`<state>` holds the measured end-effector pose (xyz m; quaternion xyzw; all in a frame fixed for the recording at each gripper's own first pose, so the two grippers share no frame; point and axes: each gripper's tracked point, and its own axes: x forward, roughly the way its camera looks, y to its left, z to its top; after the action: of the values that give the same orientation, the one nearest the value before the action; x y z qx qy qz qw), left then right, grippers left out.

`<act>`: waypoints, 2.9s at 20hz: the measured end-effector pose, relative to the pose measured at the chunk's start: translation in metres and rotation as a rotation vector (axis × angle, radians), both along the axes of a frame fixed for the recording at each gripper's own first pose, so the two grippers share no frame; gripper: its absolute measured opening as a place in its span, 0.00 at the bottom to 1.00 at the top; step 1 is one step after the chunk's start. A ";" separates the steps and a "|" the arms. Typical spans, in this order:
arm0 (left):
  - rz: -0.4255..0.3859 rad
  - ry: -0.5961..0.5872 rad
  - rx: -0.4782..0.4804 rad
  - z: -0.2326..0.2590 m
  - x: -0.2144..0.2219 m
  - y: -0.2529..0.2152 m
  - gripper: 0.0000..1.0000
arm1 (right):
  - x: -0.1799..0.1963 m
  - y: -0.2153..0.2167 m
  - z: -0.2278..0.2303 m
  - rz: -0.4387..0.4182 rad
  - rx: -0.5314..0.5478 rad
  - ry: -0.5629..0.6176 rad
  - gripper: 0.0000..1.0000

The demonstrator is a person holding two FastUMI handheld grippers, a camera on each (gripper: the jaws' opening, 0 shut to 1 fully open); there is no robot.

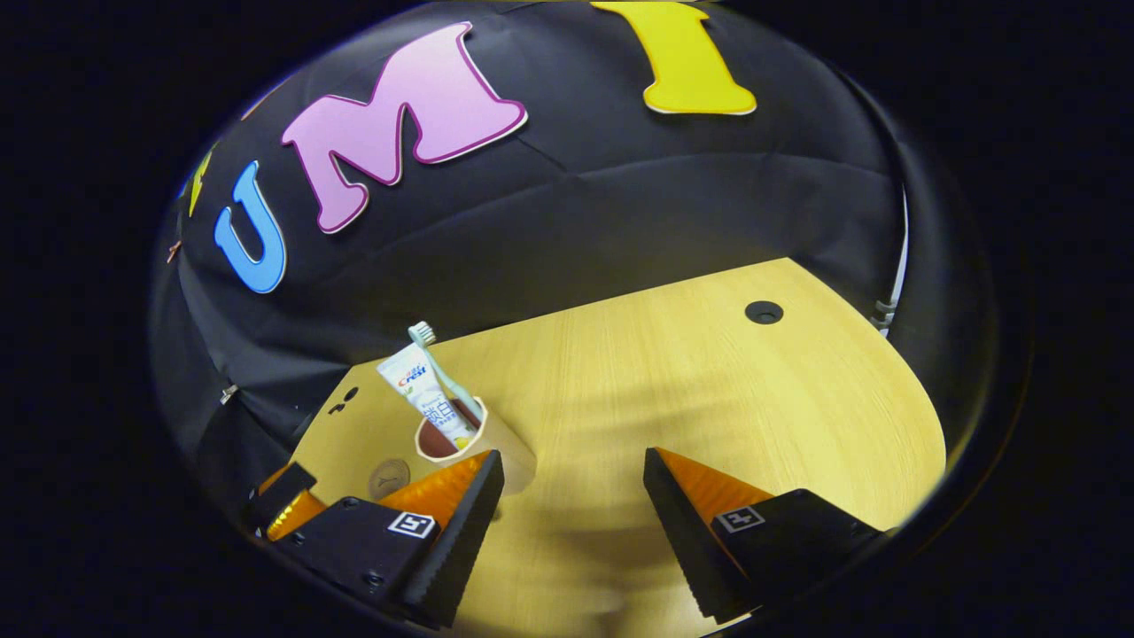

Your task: Put the toothbrush and toothpaste on the desktop into the cup, then pick up the cup and place it on the coaster on the desktop.

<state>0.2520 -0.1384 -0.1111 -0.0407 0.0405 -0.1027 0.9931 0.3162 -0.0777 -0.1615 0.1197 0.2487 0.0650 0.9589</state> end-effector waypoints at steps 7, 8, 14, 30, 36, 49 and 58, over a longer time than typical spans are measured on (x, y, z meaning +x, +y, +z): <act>-0.005 0.107 0.015 0.004 -0.066 0.044 0.98 | 0.010 0.049 0.010 0.008 -0.023 0.150 0.98; -0.013 0.106 0.014 0.008 -0.072 0.048 0.98 | 0.011 0.056 0.011 0.012 -0.040 0.174 0.98; 0.050 0.111 -0.029 0.020 -0.096 0.093 0.98 | 0.008 0.092 -0.010 0.111 -0.167 0.350 0.97; 0.204 0.287 -0.114 -0.036 -0.156 0.137 0.97 | 0.019 0.112 -0.104 0.130 -0.312 0.698 0.91; 0.194 0.323 -0.095 -0.044 -0.160 0.138 0.96 | 0.022 0.108 -0.109 0.123 -0.323 0.706 0.77; 0.148 0.346 -0.056 -0.048 -0.155 0.114 0.96 | 0.022 0.112 -0.108 0.218 -0.391 0.620 0.28; 0.142 0.375 -0.061 -0.061 -0.153 0.115 0.96 | 0.020 0.131 -0.091 0.240 -0.379 0.560 0.28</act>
<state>0.0986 -0.0230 -0.1718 -0.0920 0.2187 -0.0241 0.9711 0.3360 0.0530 -0.2521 -0.0772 0.5220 0.0947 0.8441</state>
